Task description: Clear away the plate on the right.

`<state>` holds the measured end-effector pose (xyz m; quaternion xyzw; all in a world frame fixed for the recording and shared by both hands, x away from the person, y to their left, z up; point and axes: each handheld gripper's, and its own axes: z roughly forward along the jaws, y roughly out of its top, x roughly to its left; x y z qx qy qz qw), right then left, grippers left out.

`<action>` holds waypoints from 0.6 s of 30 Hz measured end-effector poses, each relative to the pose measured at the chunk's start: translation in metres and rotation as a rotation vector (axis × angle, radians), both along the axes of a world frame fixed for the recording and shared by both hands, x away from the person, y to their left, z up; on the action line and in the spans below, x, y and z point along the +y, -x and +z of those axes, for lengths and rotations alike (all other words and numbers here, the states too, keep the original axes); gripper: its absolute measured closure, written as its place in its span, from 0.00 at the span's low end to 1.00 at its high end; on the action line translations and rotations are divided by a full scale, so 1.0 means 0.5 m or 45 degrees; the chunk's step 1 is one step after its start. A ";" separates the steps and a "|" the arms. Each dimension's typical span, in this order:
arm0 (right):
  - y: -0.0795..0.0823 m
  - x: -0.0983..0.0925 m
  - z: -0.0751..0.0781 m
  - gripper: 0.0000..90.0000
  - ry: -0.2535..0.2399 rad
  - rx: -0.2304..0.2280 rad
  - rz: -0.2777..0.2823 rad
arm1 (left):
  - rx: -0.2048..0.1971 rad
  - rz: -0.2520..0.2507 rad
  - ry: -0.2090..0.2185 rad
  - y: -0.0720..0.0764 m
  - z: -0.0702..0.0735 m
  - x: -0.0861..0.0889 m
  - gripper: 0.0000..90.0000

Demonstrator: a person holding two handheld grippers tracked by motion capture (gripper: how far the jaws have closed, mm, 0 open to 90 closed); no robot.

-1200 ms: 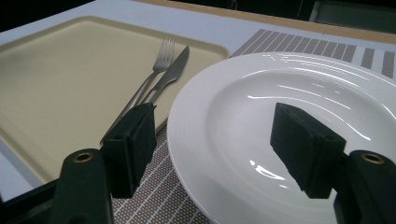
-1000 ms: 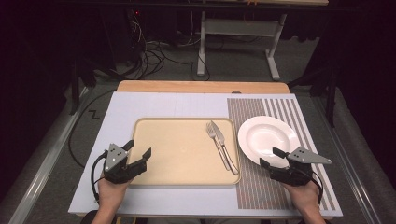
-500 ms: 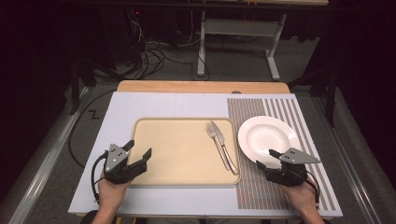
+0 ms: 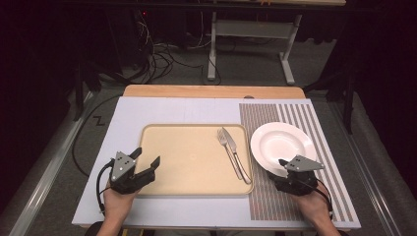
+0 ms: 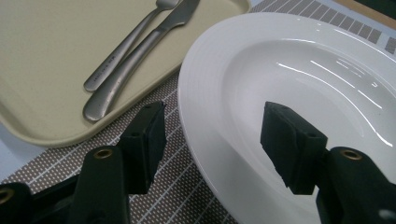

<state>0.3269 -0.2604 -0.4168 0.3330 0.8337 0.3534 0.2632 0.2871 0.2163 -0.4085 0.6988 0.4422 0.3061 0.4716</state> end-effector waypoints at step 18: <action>-0.017 0.037 -0.015 0.52 0.188 0.060 0.018 | 0.002 -0.004 0.000 -0.001 0.000 -0.001 0.35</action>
